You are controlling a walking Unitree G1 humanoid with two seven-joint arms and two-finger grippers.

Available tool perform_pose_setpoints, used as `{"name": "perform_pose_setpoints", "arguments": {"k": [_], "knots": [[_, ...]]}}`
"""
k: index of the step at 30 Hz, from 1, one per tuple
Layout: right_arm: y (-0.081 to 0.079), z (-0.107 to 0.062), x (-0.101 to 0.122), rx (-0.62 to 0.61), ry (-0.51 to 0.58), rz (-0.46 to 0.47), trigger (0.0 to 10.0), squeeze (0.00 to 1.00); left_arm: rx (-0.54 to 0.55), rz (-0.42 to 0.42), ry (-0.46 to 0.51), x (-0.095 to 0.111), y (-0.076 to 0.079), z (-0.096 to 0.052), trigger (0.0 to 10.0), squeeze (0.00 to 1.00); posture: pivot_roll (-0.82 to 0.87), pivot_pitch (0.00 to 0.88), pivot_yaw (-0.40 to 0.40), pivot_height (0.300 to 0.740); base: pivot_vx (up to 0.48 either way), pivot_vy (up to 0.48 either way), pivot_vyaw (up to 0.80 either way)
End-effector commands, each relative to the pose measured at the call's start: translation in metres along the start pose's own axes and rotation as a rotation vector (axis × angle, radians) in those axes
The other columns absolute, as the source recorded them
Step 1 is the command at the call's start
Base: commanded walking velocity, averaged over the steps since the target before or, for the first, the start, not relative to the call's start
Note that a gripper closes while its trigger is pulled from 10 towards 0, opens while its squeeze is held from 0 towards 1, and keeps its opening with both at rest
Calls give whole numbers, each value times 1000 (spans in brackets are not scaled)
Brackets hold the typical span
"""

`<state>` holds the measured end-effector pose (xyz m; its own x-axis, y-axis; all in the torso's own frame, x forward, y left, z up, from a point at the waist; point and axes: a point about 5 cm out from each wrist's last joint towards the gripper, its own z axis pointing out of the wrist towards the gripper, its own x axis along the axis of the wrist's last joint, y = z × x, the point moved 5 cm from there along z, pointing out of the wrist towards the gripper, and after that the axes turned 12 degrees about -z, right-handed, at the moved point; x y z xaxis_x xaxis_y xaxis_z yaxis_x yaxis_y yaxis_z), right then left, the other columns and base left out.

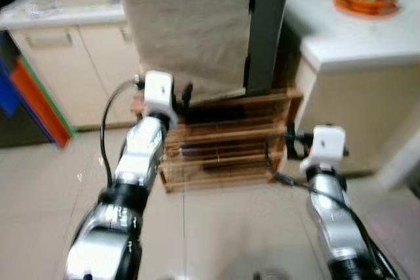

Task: Restocking fridge

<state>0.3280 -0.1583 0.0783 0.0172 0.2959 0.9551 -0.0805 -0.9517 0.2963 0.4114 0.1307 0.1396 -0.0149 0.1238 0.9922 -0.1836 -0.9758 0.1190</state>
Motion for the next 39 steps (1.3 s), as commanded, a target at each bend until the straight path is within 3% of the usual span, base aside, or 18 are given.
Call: {"name": "perform_pose_setpoints", "arguments": {"k": [1, 7, 10, 15, 18, 19, 21, 22, 28, 36, 39], "knots": [[8, 5, 10, -20, 39, -17, 10000, 0, -12, 39, -8, 1, 9, 4, 10000, 0, -140, 0, 57, 740, 0, 0, 0], [0, 5, 14, 18, 60, -42, 10000, 0, -18, 61, 17, 1, 16, 3, 10000, 0, -138, 0, 55, 740, 0, 0, 0], [0, 5, 14, 15, 55, -41, 10000, 0, -19, -13, 23, -2, 17, 0, 10000, 0, -135, 0, 54, 740, 151, 0, 0], [0, 6, 14, 16, 57, -44, 10000, 0, -2, -23, 25, -3, 18, -1, 10000, 0, -134, 0, 52, 740, 454, 0, 0], [0, 8, 22, 15, 79, -24, 10000, 0, 13, -72, 38, -2, 17, -1, 10000, 0, -133, 0, 52, 740, 454, 0, 0], [-1, 12, 38, 16, 126, -14, 10000, 0, 42, -94, 40, -6, 9, -3, 10000, 0, -132, 0, 53, 740, 435, 0, 0], [0, 15, 49, 13, 156, -10, 10000, 0, 58, -94, 30, -12, 3, -5, 10000, 0, -134, 0, 50, 740, 416, 0, 0], [4, 18, 56, 1, 177, -15, 10000, 0, 94, -114, -15, -26, -6, -11, 10000, 0, -130, 0, 41, 740, 398, 270, 0], [12, 25, 56, 5, 176, -36, 10000, 0, 112, -105, -59, -45, -9, -22, 10000, 0, -94, 0, -14, 740, 395, 272, 0], [6, 33, 48, 59, 144, -50, 10000, 0, 123, -98, 31, -26, -6, -18, 10000, 0, -54, 0, -48, 740, 396, 269, 0], [1, 33, 45, 71, 132, -39, 10000, 0, 115, -61, 58, -18, -5, -18, 10000, 0, -49, 0, -39, 740, 384, 287, 0]]}}
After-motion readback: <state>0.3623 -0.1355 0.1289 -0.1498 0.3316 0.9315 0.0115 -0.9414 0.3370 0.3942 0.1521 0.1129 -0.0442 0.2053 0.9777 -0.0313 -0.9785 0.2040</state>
